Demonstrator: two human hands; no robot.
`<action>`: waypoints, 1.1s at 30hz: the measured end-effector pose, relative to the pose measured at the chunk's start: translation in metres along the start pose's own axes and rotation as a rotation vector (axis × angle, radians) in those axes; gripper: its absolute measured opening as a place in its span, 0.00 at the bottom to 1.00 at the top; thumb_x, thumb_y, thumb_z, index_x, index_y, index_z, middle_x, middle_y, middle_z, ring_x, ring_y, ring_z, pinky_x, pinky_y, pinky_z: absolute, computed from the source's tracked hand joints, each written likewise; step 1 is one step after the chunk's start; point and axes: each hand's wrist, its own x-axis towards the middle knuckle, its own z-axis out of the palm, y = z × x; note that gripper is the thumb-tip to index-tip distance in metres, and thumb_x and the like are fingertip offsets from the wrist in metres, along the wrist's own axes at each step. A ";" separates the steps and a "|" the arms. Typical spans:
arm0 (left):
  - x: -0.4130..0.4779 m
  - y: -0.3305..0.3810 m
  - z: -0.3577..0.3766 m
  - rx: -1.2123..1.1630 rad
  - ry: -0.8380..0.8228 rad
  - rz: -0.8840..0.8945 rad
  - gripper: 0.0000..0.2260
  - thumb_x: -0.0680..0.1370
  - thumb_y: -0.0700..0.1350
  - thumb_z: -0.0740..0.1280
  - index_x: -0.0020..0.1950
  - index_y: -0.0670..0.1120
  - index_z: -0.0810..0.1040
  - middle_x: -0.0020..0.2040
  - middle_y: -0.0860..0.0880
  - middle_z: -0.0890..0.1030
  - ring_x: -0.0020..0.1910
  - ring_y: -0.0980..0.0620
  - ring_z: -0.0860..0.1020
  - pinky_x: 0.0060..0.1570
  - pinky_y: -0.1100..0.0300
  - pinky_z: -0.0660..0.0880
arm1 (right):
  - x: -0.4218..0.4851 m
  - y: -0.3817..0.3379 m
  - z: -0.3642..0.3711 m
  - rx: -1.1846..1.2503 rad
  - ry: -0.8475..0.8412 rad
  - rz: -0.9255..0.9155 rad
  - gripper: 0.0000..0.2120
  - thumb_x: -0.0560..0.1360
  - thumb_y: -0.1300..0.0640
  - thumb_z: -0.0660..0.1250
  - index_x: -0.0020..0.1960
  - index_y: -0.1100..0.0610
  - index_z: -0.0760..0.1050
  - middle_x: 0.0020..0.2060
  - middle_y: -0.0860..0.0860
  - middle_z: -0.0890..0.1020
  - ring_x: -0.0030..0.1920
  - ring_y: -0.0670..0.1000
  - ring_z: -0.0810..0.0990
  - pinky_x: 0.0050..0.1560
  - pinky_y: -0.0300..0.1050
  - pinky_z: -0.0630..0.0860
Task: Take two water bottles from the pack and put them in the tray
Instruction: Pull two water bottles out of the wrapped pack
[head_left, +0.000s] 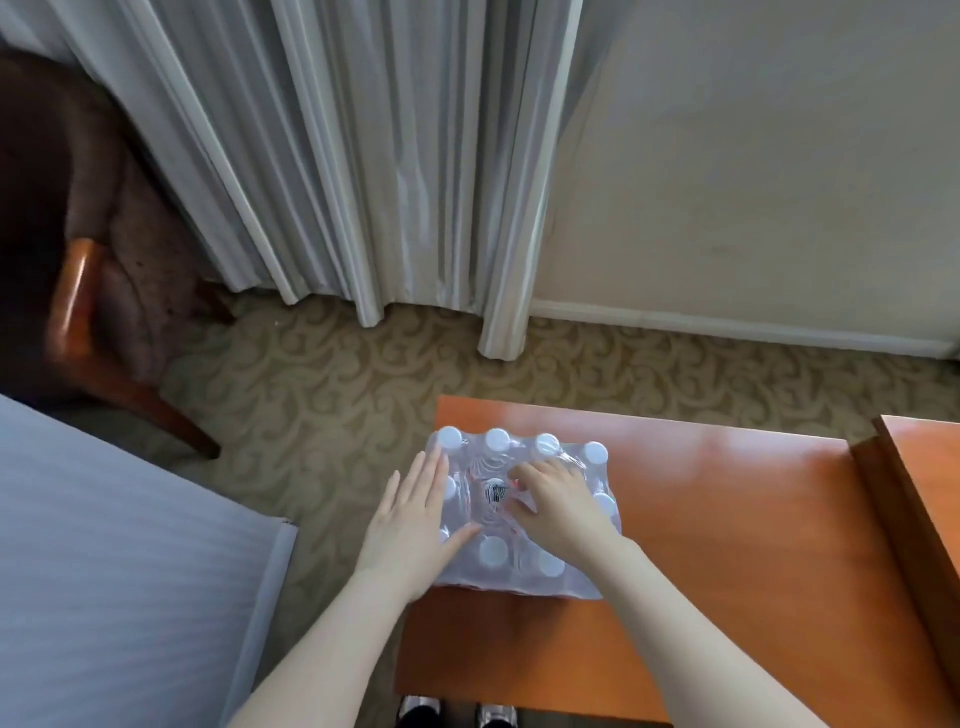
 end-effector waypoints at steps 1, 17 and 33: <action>-0.001 0.000 0.001 0.018 0.012 0.002 0.42 0.71 0.71 0.38 0.76 0.45 0.33 0.76 0.52 0.32 0.77 0.54 0.36 0.75 0.54 0.39 | 0.001 -0.001 0.004 -0.018 -0.020 -0.002 0.13 0.75 0.50 0.62 0.55 0.57 0.73 0.50 0.52 0.80 0.55 0.56 0.72 0.56 0.50 0.64; -0.003 0.003 0.006 0.100 0.046 0.010 0.43 0.70 0.71 0.38 0.72 0.44 0.28 0.75 0.48 0.30 0.75 0.48 0.33 0.71 0.49 0.31 | -0.100 0.063 -0.036 0.113 0.223 -0.106 0.13 0.61 0.72 0.75 0.34 0.55 0.78 0.33 0.46 0.80 0.43 0.45 0.72 0.48 0.41 0.65; -0.005 0.005 0.002 0.119 0.106 0.026 0.43 0.72 0.71 0.41 0.77 0.42 0.46 0.78 0.45 0.48 0.77 0.47 0.50 0.76 0.49 0.44 | -0.044 -0.002 -0.019 0.126 0.416 -0.023 0.14 0.70 0.64 0.69 0.55 0.57 0.76 0.47 0.50 0.81 0.50 0.54 0.75 0.51 0.45 0.70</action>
